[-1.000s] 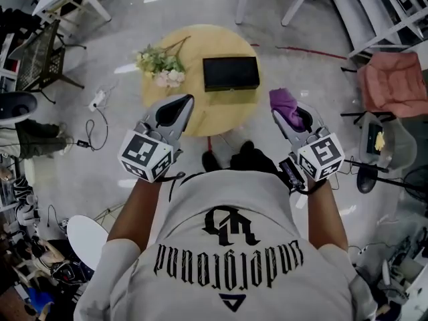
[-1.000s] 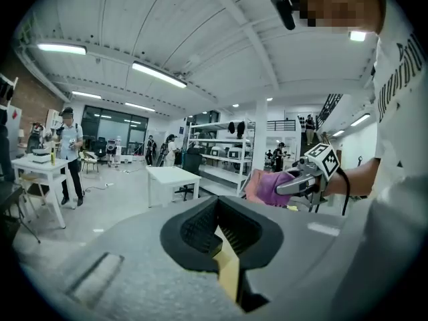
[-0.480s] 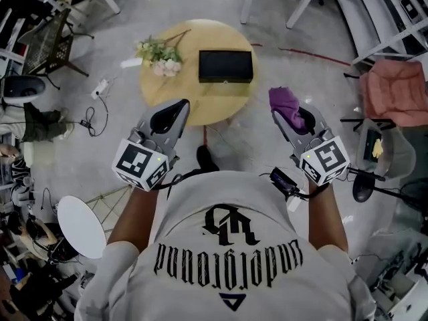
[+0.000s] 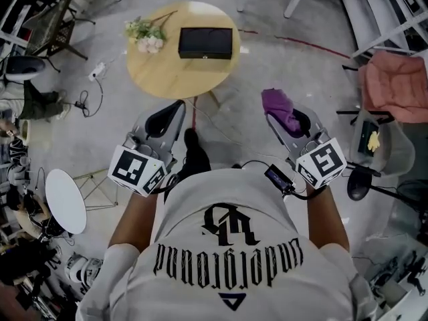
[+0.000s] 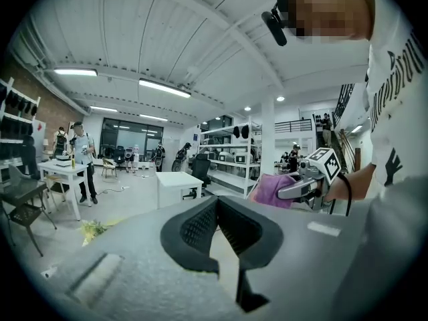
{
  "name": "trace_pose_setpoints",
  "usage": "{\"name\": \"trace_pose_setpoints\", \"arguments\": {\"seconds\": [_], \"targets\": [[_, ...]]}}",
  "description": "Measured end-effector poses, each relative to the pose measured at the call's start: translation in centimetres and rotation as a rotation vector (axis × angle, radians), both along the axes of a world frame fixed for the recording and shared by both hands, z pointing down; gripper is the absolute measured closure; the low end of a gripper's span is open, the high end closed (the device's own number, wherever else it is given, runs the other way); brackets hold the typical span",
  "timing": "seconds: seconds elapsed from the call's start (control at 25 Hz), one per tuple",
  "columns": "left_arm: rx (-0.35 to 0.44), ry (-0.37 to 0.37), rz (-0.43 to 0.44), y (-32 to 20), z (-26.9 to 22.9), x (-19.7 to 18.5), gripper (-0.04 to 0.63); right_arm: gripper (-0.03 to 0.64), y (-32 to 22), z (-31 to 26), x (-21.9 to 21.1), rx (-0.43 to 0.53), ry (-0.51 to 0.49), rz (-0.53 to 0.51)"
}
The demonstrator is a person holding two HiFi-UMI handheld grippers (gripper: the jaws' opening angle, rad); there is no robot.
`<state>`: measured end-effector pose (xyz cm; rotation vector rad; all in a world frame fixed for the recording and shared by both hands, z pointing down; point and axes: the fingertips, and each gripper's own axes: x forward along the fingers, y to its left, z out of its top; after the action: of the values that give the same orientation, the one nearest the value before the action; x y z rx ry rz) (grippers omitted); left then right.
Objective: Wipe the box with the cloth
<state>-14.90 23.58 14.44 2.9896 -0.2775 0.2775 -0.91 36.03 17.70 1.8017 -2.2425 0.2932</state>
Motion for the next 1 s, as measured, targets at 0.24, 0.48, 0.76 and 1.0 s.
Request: {"name": "trace_pose_setpoints", "arguments": {"seconds": [0.24, 0.48, 0.76, 1.0], "targets": [[-0.01, -0.02, -0.048, 7.2, 0.3, -0.8, 0.588, 0.489, 6.4, 0.4, -0.5, -0.005, -0.005, -0.058], [0.012, -0.029, -0.082, 10.5, -0.1, -2.5, 0.588, 0.489, 9.8, -0.2, -1.6, 0.025, -0.002, -0.08], [0.03, -0.005, -0.101, 10.5, -1.9, -4.5, 0.588, 0.491, 10.0, -2.0, -3.9, 0.059, 0.0, -0.086], [0.043, 0.014, -0.101, 10.9, -3.2, -6.1, 0.588, 0.491, 9.9, -3.4, -6.4, 0.09, 0.003, -0.101]]}}
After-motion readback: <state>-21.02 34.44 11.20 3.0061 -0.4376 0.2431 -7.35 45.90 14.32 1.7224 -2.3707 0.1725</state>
